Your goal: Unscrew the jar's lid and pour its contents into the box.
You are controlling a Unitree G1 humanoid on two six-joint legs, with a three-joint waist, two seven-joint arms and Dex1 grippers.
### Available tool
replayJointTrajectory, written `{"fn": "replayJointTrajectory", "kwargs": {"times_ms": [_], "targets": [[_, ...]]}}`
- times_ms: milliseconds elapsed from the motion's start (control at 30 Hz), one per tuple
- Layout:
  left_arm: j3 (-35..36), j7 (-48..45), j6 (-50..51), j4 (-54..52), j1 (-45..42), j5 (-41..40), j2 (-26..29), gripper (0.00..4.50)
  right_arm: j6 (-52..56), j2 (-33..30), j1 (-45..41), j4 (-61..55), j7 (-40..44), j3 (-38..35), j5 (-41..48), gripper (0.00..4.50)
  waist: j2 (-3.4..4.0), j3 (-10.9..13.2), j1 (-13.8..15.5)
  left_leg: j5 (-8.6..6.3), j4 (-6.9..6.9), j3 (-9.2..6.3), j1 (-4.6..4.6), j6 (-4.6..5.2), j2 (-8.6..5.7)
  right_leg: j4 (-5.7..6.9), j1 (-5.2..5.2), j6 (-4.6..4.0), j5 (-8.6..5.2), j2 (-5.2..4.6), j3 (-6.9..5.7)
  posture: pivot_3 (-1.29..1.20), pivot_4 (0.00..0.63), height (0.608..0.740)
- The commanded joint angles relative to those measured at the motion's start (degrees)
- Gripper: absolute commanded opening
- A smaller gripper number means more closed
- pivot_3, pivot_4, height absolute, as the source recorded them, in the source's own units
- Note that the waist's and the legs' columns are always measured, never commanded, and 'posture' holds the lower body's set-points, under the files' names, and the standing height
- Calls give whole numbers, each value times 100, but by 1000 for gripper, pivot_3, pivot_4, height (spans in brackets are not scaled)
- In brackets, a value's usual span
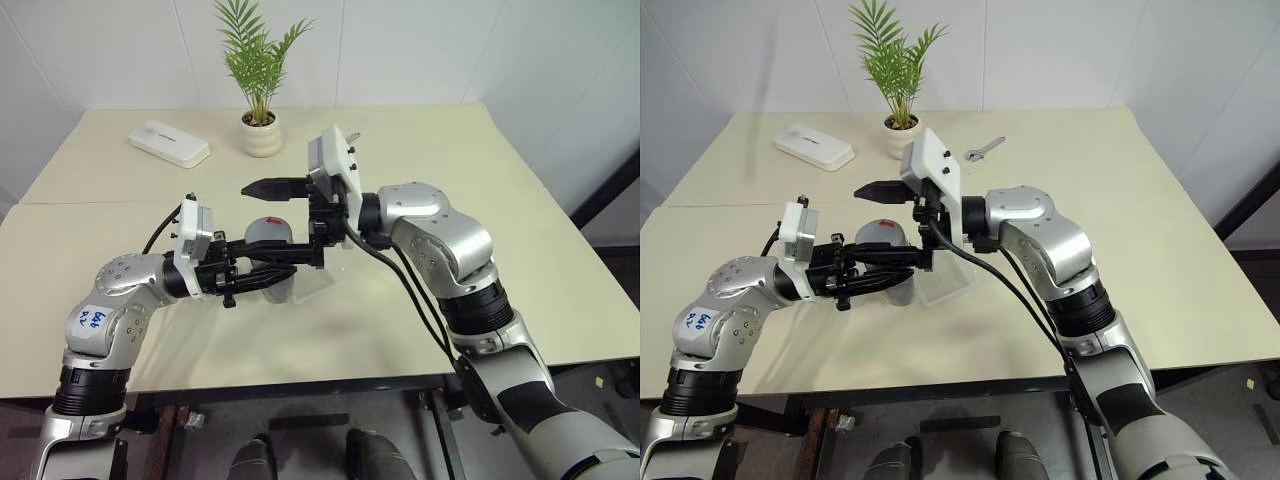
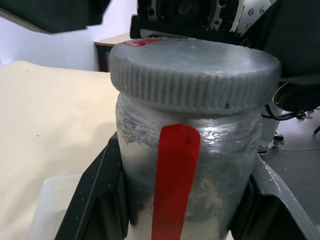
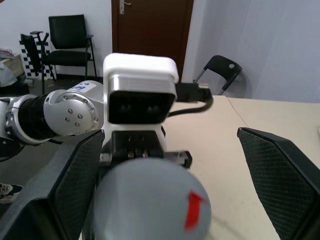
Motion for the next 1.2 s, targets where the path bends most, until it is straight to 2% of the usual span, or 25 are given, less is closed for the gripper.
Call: {"fn": "replayJointTrajectory", "kwargs": {"times_ms": [33, 467, 933, 1200], "targets": [[44, 9, -95, -152, -20, -3, -3, 1953, -33, 3, -94, -78, -35, -28, -43, 4475, 0, 0, 3, 0, 0, 0, 0, 0, 0, 0, 0, 0, 0, 0, 0, 0, 150, 740], [32, 47, -81, -190, 6, -20, -16, 1953, -169, -370, -38, 298, 72, -191, -295, 4475, 0, 0, -3, 0, 0, 0, 0, 0, 0, -1, 0, 0, 0, 0, 0, 0, 150, 740], [99, 49, -67, -183, 44, -12, 51, 1953, -139, -810, -12, 624, 312, -364, -117, 4475, 0, 0, -6, 0, -1, 0, 0, 0, 0, -2, -1, -1, -1, 0, 0, 0, 150, 740], [158, 23, -23, -237, 100, -39, 90, 1953, 246, -827, 138, 125, 878, -569, 683, 4475, 0, 0, 3, -1, -1, 1, -1, -1, 0, -4, -1, -1, -1, 0, 0, 0, 150, 740]]}}
